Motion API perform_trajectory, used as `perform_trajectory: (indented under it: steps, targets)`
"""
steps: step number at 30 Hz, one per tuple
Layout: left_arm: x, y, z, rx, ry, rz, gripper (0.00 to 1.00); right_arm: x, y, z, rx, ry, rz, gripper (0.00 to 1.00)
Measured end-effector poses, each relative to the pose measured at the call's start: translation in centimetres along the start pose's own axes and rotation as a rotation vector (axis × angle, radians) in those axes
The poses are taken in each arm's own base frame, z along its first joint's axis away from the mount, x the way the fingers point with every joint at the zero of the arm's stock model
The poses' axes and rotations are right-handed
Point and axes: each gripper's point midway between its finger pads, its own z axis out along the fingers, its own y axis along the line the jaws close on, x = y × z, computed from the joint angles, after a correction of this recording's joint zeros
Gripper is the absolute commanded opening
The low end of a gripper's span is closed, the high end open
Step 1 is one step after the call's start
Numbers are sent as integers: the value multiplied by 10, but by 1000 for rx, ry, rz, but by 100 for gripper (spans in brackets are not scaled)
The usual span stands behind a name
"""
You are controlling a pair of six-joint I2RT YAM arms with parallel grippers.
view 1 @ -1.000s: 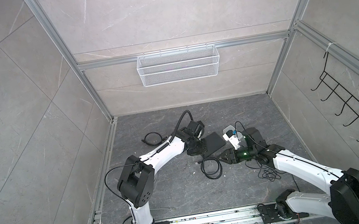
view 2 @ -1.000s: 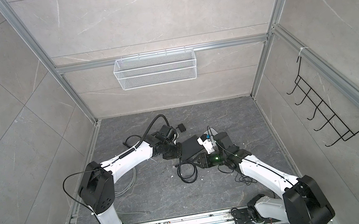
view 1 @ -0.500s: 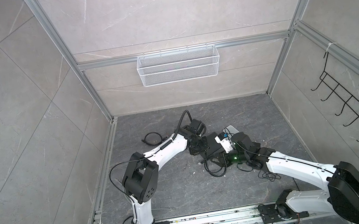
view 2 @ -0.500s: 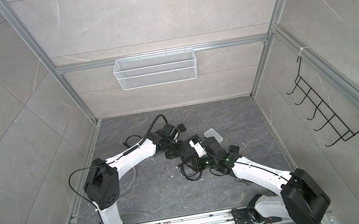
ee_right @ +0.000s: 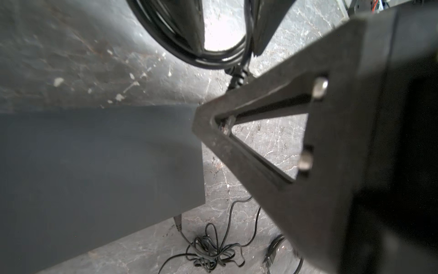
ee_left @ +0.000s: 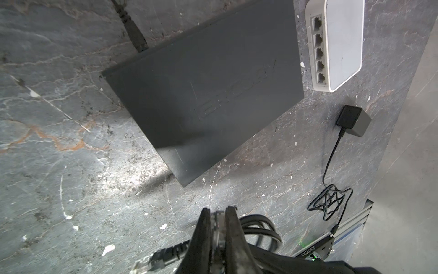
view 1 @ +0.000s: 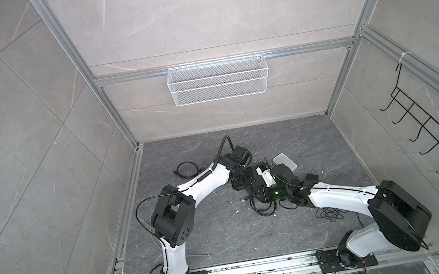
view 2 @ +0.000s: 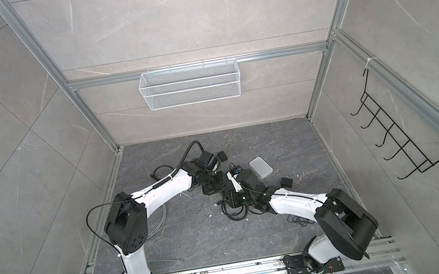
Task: Insert the plug into the switch port
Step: 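Grasp the clear RJ45 plug end with right gripper while left holds cable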
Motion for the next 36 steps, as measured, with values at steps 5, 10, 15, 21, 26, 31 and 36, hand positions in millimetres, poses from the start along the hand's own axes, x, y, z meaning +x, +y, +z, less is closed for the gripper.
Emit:
perform_trajectory:
  steps: [5,10,15,21,26,31,36]
  targets:
    - [-1,-3,0,12,-2,-12,7,-6,1,5,-5,-20,20,23]
    - [-3,-5,0,22,-11,-16,12,-7,2,5,-4,-30,29,10]
    - [1,-4,-1,31,-12,-19,22,1,-1,-6,-2,-36,17,5]
    - [12,-2,-9,53,2,6,33,13,4,-18,-36,-15,-27,4]
    - [17,7,-16,71,17,16,37,29,5,-19,-64,43,-60,4]
    - [17,5,-19,108,36,50,36,38,8,-20,-90,83,-84,4]
    - [23,-1,-21,151,68,90,33,42,10,-19,-106,100,-93,4]
